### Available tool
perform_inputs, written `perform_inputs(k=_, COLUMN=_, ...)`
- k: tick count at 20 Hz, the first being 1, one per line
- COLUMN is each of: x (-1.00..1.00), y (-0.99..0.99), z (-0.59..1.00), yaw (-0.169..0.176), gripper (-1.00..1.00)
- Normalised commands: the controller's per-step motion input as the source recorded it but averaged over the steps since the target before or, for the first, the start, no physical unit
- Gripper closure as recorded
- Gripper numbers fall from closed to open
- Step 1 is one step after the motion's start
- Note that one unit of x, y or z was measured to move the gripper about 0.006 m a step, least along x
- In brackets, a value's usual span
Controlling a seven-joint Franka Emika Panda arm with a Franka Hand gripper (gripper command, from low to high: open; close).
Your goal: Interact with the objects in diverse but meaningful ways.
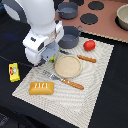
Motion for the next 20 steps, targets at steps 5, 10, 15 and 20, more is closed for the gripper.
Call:
perform_inputs(k=5, x=0.04, y=0.26, z=0.22, yaw=-0.011, gripper=1.0)
perform_inputs(k=10, x=-0.44, y=0.23, z=0.96, yaw=-0.016, gripper=1.0)
perform_inputs(k=15, x=-0.37, y=0.18, z=0.39, yaw=0.007, gripper=1.0)
perform_inputs(k=20, x=0.18, y=0.18, z=0.7, yaw=-0.004, gripper=1.0)
